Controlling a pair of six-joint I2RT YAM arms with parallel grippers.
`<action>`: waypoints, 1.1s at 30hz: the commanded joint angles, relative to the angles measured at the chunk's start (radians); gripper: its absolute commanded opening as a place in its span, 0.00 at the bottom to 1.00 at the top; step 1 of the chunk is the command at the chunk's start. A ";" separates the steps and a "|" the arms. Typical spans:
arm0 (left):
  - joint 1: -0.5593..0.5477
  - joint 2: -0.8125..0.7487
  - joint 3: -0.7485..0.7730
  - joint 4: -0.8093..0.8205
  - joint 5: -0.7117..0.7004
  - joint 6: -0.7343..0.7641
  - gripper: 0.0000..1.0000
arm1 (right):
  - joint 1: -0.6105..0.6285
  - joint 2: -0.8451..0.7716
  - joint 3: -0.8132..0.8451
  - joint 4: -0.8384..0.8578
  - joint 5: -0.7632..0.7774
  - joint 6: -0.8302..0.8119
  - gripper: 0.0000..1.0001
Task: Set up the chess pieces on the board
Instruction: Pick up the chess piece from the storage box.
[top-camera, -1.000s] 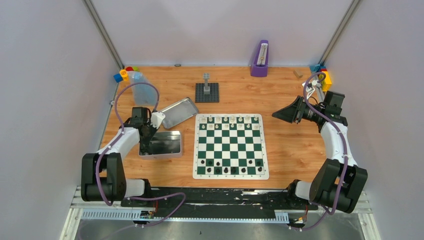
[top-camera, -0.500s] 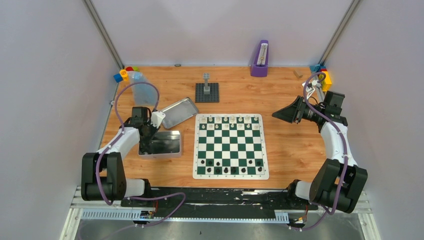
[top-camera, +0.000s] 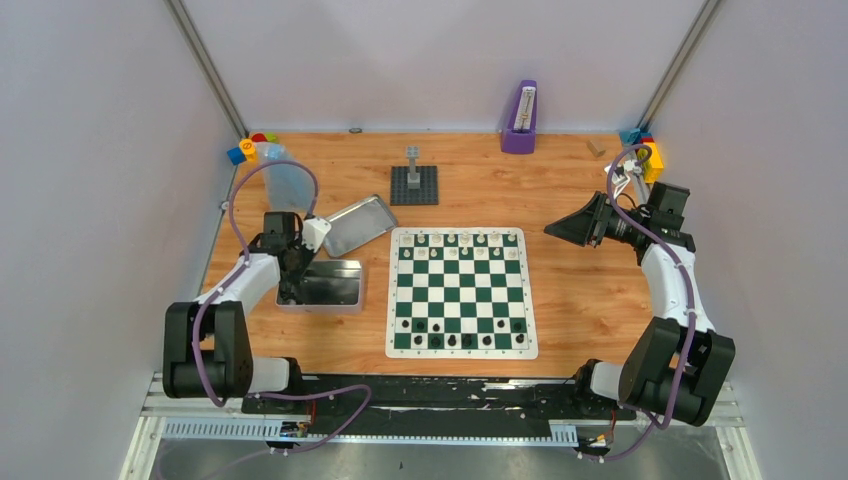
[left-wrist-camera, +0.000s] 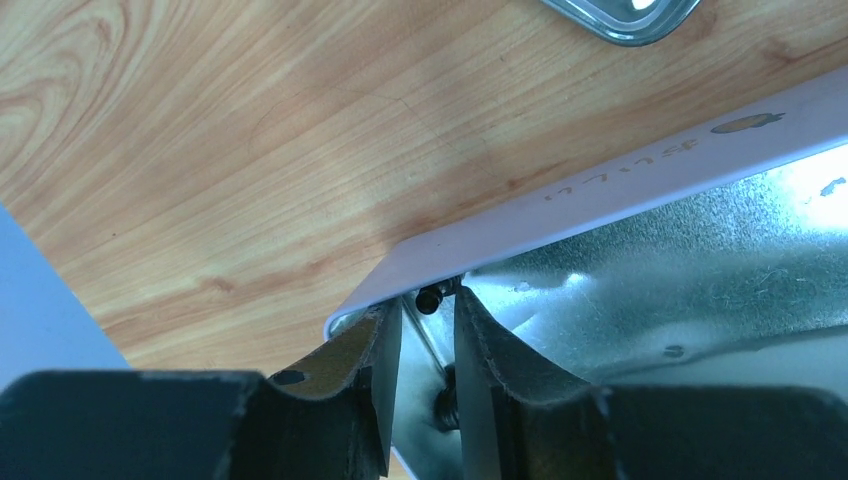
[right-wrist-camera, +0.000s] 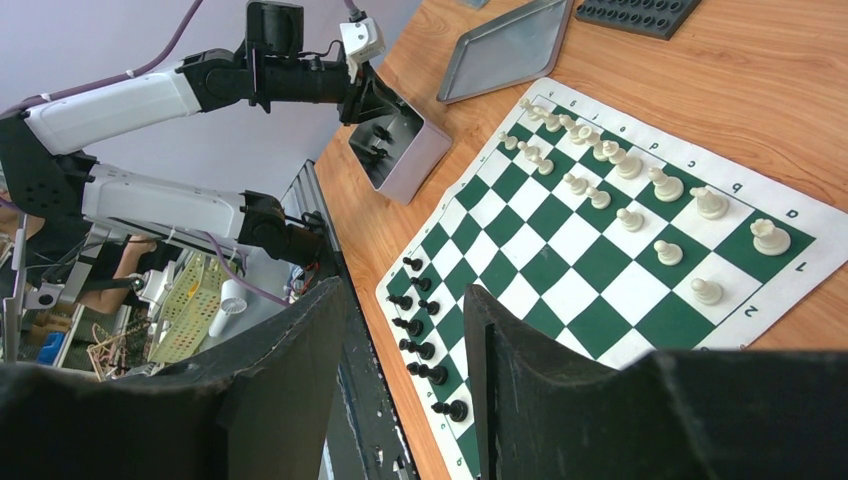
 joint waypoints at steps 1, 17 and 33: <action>0.010 0.021 0.007 0.056 0.035 0.002 0.33 | -0.005 0.008 0.012 0.013 -0.018 -0.025 0.48; 0.011 0.011 0.016 0.044 0.047 -0.002 0.18 | -0.006 0.014 0.013 0.011 -0.017 -0.026 0.48; -0.036 -0.174 0.198 -0.353 0.342 0.058 0.10 | -0.005 0.019 0.019 0.006 -0.012 -0.056 0.47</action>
